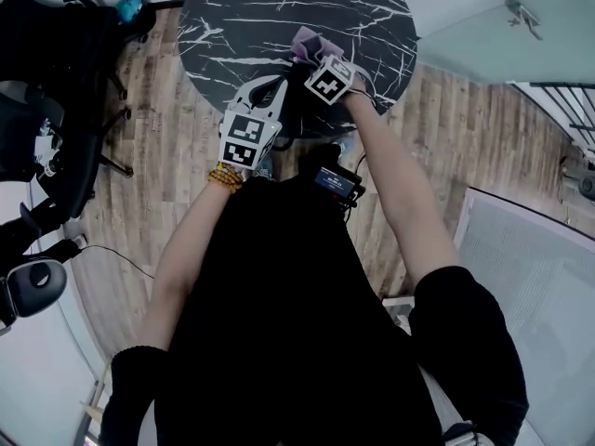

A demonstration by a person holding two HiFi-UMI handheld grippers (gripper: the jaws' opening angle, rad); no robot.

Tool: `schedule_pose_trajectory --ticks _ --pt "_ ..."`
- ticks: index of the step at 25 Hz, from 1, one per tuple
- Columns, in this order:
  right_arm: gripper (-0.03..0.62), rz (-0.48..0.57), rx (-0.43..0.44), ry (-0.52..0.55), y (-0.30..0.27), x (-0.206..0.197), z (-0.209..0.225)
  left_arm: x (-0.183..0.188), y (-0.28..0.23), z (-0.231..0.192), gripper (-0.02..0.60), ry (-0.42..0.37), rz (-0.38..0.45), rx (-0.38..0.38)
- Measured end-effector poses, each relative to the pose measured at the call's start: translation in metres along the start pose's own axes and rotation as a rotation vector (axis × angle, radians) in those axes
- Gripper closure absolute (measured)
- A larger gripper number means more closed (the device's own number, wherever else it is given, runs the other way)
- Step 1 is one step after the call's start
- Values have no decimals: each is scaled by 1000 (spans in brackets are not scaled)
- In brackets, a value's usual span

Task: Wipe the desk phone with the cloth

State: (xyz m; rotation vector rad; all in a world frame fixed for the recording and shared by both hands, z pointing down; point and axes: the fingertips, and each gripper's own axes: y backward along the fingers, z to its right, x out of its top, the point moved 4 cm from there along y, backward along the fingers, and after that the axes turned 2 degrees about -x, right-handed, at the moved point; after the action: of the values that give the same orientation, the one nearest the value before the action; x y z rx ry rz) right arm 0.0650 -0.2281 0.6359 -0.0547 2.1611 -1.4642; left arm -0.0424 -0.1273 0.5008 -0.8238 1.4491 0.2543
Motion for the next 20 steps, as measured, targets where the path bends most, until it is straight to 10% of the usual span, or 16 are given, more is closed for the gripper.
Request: schedule_pose_trajectory --ticks 20 --pt "539 -3 41 -62 1 -7 -19 -2 -4 -1 569 2 -7 -14"
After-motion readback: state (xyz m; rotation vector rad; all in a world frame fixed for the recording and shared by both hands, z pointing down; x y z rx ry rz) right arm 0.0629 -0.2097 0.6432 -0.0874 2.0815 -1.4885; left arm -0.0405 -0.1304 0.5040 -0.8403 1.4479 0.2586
